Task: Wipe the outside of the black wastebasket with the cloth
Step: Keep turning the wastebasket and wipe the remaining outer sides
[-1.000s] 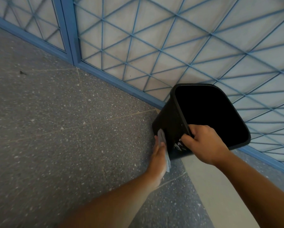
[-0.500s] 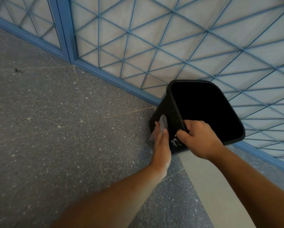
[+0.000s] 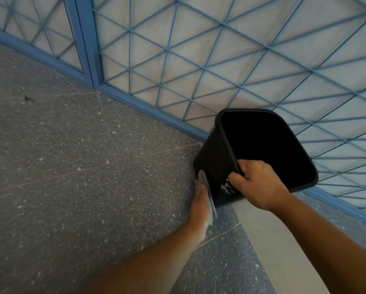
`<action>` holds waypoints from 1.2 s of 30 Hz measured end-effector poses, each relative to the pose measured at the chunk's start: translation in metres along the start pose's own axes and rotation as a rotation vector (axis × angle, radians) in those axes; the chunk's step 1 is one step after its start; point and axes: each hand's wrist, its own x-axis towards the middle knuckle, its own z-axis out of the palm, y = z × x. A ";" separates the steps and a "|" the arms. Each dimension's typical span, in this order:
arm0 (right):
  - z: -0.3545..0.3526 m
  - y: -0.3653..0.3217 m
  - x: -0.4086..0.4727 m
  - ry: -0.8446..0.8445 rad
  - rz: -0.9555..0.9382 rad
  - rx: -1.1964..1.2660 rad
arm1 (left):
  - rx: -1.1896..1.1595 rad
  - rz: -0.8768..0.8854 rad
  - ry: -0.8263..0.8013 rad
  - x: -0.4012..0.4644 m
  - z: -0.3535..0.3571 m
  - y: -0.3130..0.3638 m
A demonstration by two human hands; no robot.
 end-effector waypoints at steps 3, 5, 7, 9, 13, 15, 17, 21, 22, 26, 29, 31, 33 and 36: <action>0.001 0.001 0.001 0.003 0.002 0.000 | -0.051 0.022 -0.044 0.006 0.009 0.015; 0.001 0.002 0.002 0.004 -0.001 0.002 | -0.042 0.085 -0.076 -0.003 0.012 0.010; 0.000 0.002 0.001 0.008 -0.001 0.002 | -0.009 0.051 -0.065 -0.009 0.008 0.001; 0.001 0.002 0.000 0.014 -0.002 0.005 | -0.019 -0.013 0.003 0.000 0.003 0.004; 0.002 0.003 0.000 0.016 -0.019 0.027 | -0.075 0.070 -0.044 0.003 0.013 0.019; 0.002 0.003 0.000 0.017 -0.020 0.022 | -0.032 0.091 -0.053 -0.007 0.013 0.006; 0.002 0.004 0.001 0.018 -0.015 0.010 | -0.027 0.037 0.001 -0.006 0.006 -0.008; 0.002 0.004 0.001 0.020 -0.013 0.009 | -0.088 0.000 0.017 0.006 0.009 0.002; 0.002 0.004 0.001 0.017 -0.011 0.008 | -0.068 0.048 -0.006 0.003 0.013 0.005; 0.001 0.003 0.000 0.015 0.003 0.009 | -0.004 0.067 -0.003 -0.008 0.007 -0.010; 0.003 0.003 0.000 0.023 0.002 0.007 | -0.070 0.039 0.039 0.001 0.004 0.000; 0.003 0.005 0.001 0.024 -0.005 0.003 | -0.049 0.123 -0.023 -0.004 0.015 0.008; 0.003 0.007 0.001 0.016 -0.005 0.012 | 0.011 0.174 -0.084 -0.014 0.018 0.002; 0.003 0.009 0.000 0.002 0.005 0.021 | 0.055 0.102 -0.048 -0.010 0.003 -0.005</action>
